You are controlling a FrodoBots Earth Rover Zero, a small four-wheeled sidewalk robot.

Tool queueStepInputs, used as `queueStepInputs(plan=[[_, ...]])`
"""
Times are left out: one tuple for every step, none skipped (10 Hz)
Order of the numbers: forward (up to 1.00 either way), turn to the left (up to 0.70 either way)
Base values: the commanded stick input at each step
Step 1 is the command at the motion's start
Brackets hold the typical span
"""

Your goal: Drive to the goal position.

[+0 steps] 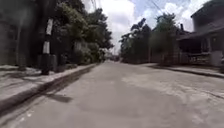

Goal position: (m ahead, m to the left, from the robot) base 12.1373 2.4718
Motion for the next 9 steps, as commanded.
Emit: queueStepInputs(plan=[[1.0,0.0],[1.0,0.0],[1.0,0.0],[1.0,0.0],[1.0,0.0],[1.0,0.0],[1.0,0.0],[1.0,0.0],[1.0,0.0]])
